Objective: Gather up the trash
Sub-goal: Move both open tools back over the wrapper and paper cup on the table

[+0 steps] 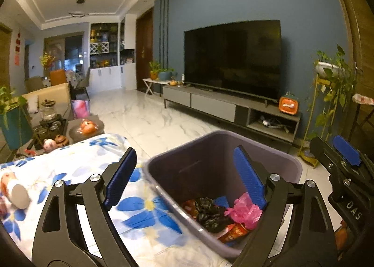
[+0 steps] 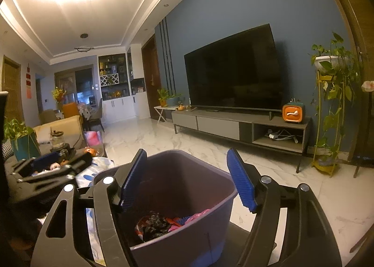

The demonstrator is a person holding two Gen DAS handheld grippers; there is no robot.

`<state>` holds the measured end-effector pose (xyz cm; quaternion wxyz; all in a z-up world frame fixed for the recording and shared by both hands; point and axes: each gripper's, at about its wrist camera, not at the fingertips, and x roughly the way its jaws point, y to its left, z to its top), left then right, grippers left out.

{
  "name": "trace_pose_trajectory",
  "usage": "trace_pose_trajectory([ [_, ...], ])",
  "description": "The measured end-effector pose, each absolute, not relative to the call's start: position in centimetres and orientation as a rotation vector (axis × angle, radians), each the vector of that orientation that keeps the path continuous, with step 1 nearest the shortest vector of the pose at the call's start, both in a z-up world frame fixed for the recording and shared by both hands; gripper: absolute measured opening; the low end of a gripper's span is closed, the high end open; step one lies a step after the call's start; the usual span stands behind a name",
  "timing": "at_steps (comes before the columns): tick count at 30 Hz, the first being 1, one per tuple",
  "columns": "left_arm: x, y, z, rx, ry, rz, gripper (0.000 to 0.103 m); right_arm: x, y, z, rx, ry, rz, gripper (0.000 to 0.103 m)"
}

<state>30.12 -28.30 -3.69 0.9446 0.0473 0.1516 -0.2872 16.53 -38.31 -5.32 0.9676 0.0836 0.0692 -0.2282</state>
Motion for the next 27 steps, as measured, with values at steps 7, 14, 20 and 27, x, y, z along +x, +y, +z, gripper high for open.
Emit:
trace_pose_trajectory([
  [7,28.2,-22.8,-3.2,0.057,0.296,-0.442,0.088,15.9,-35.3,-5.0,0.134,0.143,-0.433,0.078],
  [14,26.7,-15.4,-3.5,0.038,0.314,-0.258,0.089,15.9,-31.9,-4.6,0.119,0.156,-0.367,0.08],
  [20,25.9,-7.9,-4.1,0.049,0.322,-0.098,0.089,16.3,-28.4,-3.9,0.105,0.154,-0.277,0.083],
  [27,25.5,1.2,-4.4,0.007,0.344,0.067,0.089,18.1,-22.8,-3.4,0.064,0.162,-0.146,0.085],
])
